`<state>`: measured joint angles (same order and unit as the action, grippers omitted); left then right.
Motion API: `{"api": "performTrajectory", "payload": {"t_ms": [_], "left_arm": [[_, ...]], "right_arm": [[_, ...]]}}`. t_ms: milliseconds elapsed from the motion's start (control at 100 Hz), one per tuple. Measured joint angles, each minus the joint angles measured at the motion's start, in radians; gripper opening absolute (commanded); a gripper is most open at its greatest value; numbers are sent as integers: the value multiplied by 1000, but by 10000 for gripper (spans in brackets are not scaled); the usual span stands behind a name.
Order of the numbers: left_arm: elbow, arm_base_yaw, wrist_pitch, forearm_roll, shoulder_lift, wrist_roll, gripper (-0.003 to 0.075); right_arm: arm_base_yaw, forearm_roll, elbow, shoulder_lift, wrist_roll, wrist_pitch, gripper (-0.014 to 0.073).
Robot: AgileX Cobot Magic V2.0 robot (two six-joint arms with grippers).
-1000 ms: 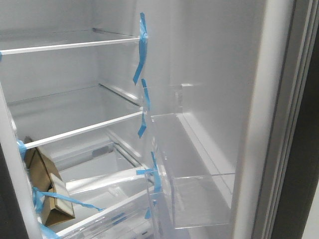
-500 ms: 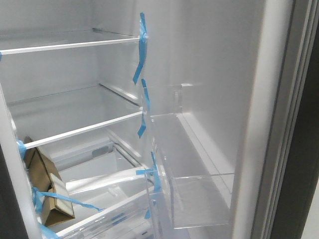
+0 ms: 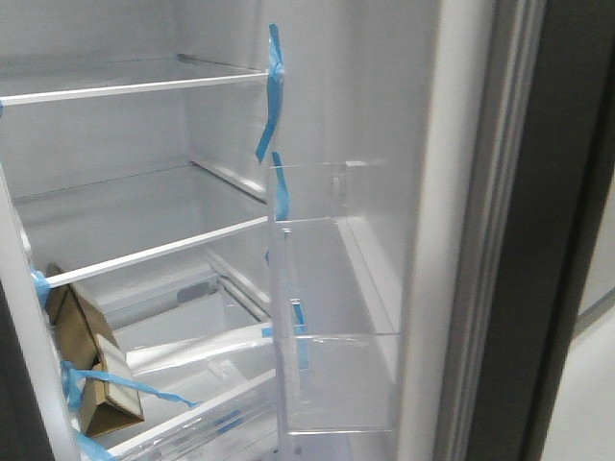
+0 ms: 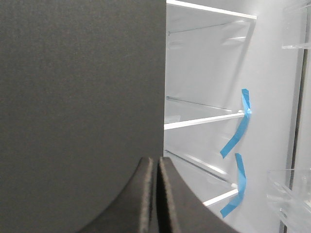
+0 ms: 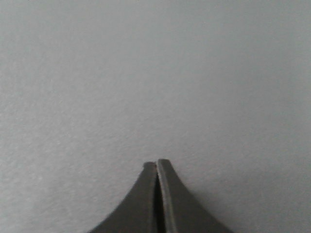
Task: Close fridge door
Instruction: 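Push the fridge door closed with the right gripper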
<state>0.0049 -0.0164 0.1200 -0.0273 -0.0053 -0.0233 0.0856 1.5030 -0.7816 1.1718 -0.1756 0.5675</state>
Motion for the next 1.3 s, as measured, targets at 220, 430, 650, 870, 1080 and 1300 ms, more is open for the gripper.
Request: {"api": "performTrajectory", "payload": {"t_ms": [220, 430, 650, 870, 1080, 1300], "left_arm": [[0, 0, 0, 0, 0, 0, -20], [0, 0, 0, 0, 0, 0, -20], [0, 0, 0, 0, 0, 0, -20], [0, 0, 0, 0, 0, 0, -20], [0, 0, 0, 0, 0, 0, -20], [0, 0, 0, 0, 0, 0, -20]], "right_arm": [[0, 0, -72, 53, -15, 121, -73], [-29, 0, -160, 128, -46, 189, -73], [-85, 0, -212, 155, -58, 195, -73], [-153, 12, -218, 192, -58, 175, -73], [-214, 36, -218, 265, -75, 147, -73], [-228, 104, -218, 310, -182, 143, -73]]}}
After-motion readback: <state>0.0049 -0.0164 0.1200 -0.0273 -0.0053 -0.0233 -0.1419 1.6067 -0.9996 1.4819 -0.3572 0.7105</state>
